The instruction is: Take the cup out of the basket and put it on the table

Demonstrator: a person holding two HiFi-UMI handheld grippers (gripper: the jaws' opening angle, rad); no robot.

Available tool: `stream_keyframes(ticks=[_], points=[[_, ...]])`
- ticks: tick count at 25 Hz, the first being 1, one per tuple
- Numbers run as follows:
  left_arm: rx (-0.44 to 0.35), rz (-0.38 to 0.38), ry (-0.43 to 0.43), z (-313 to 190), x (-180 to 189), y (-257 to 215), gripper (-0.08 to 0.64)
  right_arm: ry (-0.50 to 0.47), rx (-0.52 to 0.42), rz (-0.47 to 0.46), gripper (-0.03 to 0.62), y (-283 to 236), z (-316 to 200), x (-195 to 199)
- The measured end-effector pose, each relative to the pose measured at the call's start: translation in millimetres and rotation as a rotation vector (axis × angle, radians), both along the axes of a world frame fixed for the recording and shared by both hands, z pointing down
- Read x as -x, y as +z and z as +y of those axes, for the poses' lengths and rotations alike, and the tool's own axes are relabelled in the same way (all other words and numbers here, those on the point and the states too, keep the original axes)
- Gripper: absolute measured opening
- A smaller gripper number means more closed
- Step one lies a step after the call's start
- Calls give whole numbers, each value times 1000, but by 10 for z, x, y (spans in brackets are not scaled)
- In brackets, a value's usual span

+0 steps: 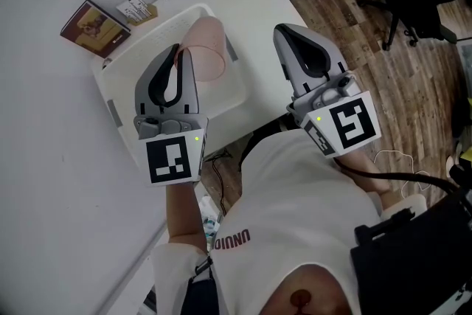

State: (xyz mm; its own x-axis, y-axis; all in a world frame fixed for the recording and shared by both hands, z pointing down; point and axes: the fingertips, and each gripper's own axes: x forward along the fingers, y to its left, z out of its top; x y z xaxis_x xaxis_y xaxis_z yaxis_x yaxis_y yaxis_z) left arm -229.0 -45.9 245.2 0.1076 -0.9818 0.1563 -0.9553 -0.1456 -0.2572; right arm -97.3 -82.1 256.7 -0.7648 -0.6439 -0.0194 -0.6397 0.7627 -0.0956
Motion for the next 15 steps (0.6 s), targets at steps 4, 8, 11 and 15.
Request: stream_keyframes(ticks=[4,8,11,15], points=[[-10,4,-10,6,-20,-43,32,-7,0,3,17,-5,-4,6],[-16,3,-16,15,-18,-73,32,-12,2,3,17,3,3,18],[-20,1,-18,23,-8,-82,32,-15,3,2,17,11,11,24],[-20,0,-19,23,-6,-89,32,-14,3,3,17,10,9,19]])
